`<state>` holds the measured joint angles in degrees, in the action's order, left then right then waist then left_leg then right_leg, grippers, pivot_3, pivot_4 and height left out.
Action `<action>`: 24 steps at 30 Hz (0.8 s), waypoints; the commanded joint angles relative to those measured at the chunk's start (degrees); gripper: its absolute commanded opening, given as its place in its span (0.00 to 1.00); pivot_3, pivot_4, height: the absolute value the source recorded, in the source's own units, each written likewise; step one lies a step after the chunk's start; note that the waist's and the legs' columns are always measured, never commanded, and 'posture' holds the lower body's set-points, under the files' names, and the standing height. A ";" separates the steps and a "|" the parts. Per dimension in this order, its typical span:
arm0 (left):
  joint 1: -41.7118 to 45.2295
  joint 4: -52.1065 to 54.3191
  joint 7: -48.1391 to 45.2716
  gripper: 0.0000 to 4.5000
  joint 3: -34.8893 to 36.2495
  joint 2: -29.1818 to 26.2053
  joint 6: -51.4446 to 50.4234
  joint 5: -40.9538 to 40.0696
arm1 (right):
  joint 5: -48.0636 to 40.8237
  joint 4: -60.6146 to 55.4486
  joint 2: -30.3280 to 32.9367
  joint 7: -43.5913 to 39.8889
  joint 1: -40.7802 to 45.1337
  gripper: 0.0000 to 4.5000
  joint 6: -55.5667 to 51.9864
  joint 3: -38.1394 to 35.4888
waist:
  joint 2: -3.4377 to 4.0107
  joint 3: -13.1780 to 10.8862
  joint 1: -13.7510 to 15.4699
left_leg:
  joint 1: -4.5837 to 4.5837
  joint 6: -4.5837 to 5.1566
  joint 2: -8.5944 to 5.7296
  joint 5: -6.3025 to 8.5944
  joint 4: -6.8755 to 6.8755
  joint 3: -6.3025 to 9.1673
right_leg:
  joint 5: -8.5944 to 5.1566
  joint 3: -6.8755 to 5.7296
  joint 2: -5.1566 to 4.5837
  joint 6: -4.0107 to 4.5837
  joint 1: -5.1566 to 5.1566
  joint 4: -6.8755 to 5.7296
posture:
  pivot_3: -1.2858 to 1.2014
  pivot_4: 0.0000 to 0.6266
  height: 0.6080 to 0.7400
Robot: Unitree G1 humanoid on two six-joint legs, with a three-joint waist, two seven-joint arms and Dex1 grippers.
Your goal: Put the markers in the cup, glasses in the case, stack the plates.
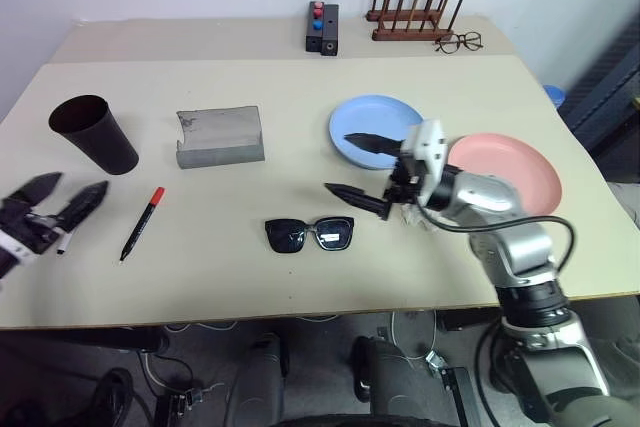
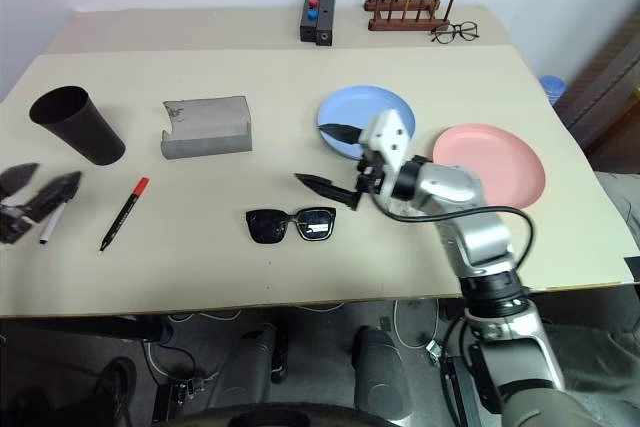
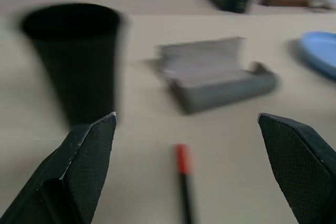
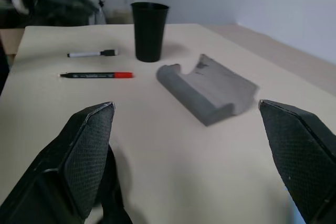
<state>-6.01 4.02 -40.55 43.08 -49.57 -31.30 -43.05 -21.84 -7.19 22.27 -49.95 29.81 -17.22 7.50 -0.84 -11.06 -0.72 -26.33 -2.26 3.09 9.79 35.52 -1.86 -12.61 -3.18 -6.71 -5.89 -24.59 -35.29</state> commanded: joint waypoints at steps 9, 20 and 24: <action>-1.57 -12.79 1.80 0.99 3.83 -4.77 -1.86 7.81 | 9.11 6.15 -8.83 3.74 5.60 1.00 6.75 8.45 | -0.02 0.01 -0.27 | 0.01 -0.09 0.01 -0.06 -0.36 -0.03 | 0.00 0.00 0.06 0.00 -0.19 -0.02 | 0.52 0.24 1.00; 13.52 -23.98 3.34 0.99 -8.56 -12.37 -17.21 11.32 | 10.73 5.98 -7.49 2.92 4.08 1.00 7.36 8.35 | -0.25 0.16 -0.05 | 0.01 -0.12 0.01 -0.05 -0.38 -0.07 | 0.01 -0.01 0.02 0.01 -0.35 0.02 | 0.52 0.24 1.00; 20.97 -31.13 0.87 0.99 -17.43 -15.36 -19.15 15.85 | 11.73 5.47 -8.25 3.94 3.46 1.00 7.95 8.76 | -0.27 0.16 -0.37 | -0.01 -0.16 0.01 -0.11 -0.39 -0.07 | 0.06 0.00 0.06 -0.09 -0.25 -0.13 | 0.52 0.24 1.00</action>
<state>12.71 -24.70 -38.06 28.24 -61.87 -49.39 -29.56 -10.31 0.14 14.55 -46.70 33.32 -10.67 16.49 -1.11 -10.90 -1.09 -26.34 -2.40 3.10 9.66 35.12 -1.93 -12.49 -3.18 -6.65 -6.10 -24.85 -35.46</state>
